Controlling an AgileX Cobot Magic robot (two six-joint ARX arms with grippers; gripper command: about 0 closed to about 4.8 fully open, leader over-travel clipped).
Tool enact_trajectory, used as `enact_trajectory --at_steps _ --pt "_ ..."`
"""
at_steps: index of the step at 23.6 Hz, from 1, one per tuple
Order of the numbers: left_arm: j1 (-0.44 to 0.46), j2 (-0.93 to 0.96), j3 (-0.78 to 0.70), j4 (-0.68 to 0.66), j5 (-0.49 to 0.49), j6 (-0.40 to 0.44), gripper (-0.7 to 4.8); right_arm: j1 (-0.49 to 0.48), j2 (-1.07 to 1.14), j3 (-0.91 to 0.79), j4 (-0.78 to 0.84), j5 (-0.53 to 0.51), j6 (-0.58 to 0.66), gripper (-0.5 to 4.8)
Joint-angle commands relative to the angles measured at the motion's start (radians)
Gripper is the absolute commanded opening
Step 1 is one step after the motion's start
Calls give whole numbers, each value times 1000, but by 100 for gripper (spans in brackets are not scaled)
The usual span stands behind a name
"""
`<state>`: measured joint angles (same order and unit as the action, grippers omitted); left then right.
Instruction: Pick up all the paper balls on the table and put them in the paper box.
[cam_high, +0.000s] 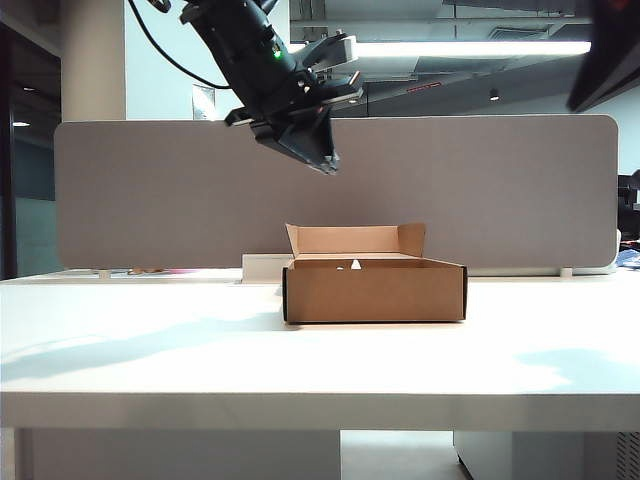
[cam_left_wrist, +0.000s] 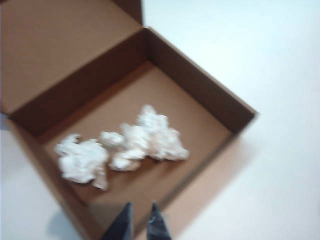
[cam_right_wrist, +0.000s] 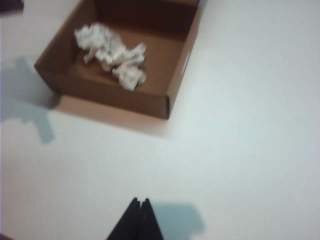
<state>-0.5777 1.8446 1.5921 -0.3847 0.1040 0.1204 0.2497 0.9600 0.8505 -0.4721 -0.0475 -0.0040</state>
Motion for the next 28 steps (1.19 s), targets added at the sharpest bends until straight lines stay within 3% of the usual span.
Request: enact_trajectory --at_steps 1,12,28 --pt "-3 -8 -1 -27 85 3 12 -46 -120 -87 44 9 44 -4" --pt "-39 -96 -127 -25 121 3 10 -190 -505 -301 40 67 95 -4" --pt "-85 -352 -328 20 118 19 -5 -194 -844 -507 28 111 243 -4"
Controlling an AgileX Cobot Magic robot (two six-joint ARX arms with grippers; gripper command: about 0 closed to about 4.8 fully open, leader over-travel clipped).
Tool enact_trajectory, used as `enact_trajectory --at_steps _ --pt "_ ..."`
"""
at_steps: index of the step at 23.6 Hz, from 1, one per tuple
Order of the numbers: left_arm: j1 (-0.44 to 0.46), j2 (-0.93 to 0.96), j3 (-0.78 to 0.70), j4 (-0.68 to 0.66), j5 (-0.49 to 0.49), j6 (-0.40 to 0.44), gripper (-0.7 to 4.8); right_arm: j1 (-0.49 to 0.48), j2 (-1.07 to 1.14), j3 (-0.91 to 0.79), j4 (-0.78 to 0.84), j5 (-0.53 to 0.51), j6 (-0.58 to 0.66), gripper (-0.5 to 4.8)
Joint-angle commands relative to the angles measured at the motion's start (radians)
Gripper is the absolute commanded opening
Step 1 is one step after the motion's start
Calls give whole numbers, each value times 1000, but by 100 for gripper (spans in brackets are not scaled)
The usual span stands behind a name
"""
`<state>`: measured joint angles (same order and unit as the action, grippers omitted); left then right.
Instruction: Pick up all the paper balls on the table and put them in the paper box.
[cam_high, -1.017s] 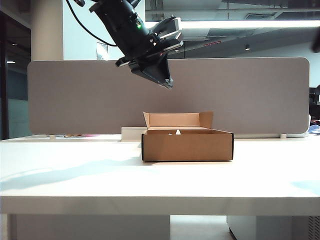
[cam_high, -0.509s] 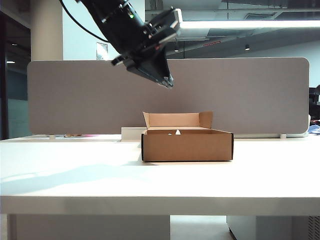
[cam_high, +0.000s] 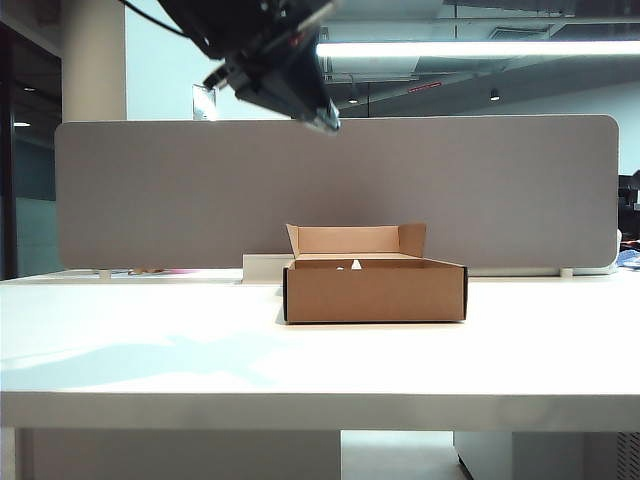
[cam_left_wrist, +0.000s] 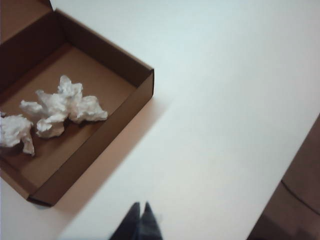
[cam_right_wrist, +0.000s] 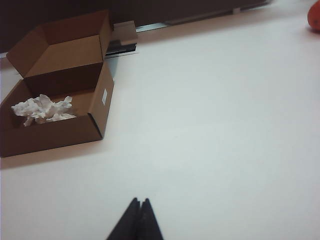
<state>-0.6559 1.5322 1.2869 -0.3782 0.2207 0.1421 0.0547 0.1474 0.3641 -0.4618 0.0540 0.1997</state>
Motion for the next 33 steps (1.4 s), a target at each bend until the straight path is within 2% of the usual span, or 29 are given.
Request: enact_trajectory --at_steps 1,4,8,16,23,33 --pt "-13 -53 -33 16 1 -3 -5 1 -43 -32 19 14 40 -4" --pt "-29 -122 -91 31 1 0 -5 2 -77 -75 29 13 42 -4" --pt "-50 -229 -168 56 1 -3 -5 1 -95 -120 73 -43 39 -4" --pt "-76 -367 -244 59 -1 -10 -6 2 -95 -211 160 -82 31 -4" --pt "-79 -475 -312 49 -43 -30 -6 1 -95 -250 209 -79 -25 -4" --pt "-79 -645 -369 0 -131 -53 -6 2 -95 -328 284 -82 -34 -4"
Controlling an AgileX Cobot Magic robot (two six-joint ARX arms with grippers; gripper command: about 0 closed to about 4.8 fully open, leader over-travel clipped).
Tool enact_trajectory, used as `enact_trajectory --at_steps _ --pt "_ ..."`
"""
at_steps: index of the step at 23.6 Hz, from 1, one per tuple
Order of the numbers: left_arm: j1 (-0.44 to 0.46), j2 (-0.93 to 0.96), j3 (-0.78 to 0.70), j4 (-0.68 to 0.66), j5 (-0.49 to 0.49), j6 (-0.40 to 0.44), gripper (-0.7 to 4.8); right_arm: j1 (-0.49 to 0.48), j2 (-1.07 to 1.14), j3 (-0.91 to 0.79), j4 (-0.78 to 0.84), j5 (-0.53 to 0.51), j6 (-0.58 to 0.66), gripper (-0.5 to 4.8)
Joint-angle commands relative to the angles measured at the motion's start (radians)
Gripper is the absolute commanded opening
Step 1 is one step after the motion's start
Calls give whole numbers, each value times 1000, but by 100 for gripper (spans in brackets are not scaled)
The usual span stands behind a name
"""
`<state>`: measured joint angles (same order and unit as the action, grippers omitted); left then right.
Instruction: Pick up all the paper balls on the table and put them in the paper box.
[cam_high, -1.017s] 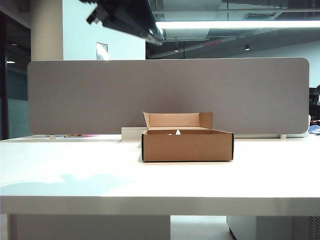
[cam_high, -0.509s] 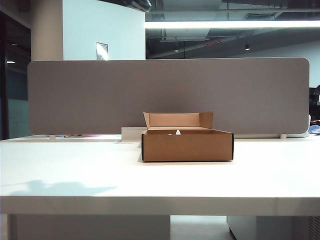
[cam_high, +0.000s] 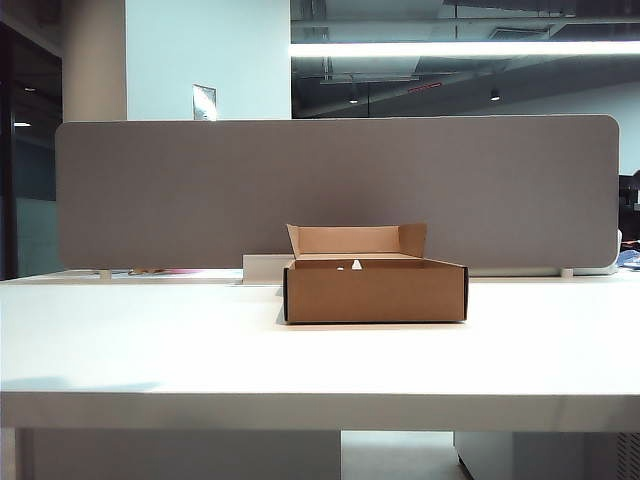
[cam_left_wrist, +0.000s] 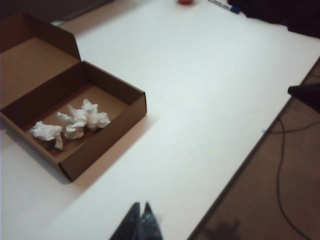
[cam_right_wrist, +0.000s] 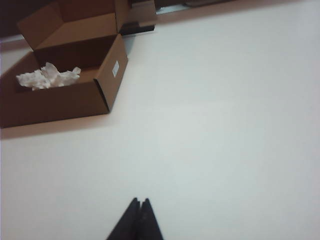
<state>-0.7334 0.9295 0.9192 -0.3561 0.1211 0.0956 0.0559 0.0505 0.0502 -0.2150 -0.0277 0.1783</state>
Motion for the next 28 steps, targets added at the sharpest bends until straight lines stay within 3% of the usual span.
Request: enact_trajectory --at_steps 1,20,28 --pt "-1 -63 -2 -35 -32 -6 -5 0 2 -21 40 0 -24 -4" --pt "-1 -369 -6 -249 -130 -22 -5 0 2 -47 43 -2 -43 -2" --pt "0 -418 -7 -277 -182 -17 -5 0 2 -47 36 0 -42 -1"
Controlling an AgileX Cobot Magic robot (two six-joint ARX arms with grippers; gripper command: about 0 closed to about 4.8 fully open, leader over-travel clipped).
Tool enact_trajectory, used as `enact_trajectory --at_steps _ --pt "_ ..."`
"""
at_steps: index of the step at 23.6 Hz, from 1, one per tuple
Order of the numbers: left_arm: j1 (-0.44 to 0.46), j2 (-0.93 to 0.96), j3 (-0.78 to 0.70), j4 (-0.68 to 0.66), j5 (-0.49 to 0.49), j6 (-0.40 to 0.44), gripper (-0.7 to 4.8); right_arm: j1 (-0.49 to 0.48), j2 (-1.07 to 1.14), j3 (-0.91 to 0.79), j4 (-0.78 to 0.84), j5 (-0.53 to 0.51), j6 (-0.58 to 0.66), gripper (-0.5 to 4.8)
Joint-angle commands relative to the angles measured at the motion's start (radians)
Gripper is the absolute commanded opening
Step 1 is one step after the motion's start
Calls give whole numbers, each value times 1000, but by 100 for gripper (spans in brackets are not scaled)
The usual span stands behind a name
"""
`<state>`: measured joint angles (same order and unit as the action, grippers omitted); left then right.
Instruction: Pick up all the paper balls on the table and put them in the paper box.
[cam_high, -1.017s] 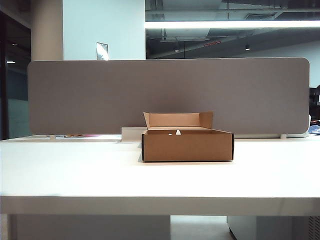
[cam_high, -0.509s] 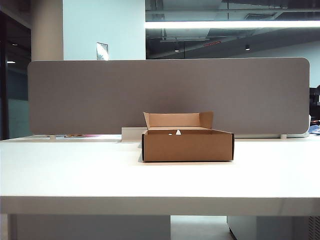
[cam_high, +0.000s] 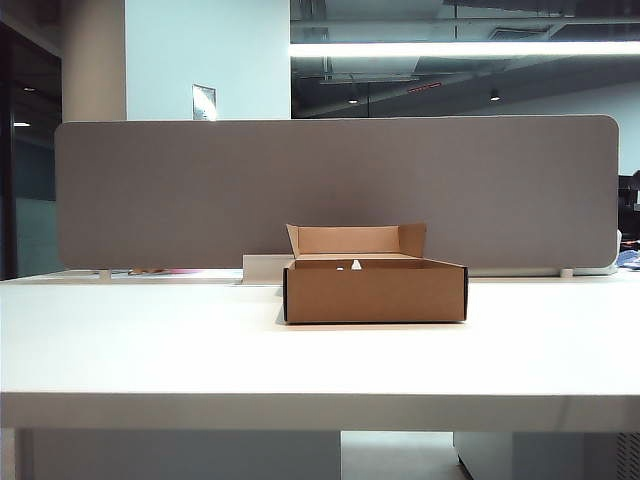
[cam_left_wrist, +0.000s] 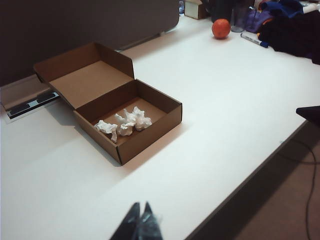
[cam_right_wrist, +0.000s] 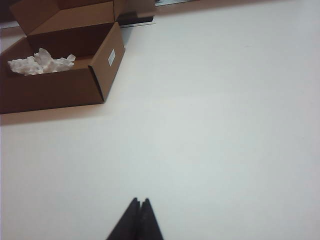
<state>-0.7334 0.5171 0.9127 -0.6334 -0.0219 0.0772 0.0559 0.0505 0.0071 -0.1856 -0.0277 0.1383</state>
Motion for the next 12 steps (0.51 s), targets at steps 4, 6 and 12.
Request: enact_trajectory --at_steps 4,6,12 --pt "0 -22 -48 17 -130 1 -5 0 2 -4 6 0 -2 -1" --pt "0 -32 -100 70 -176 15 -6 0 2 -4 6 0 -2 -1" --pt "0 -42 -283 327 -278 76 -5 0 2 -4 7 1 -2 -1"
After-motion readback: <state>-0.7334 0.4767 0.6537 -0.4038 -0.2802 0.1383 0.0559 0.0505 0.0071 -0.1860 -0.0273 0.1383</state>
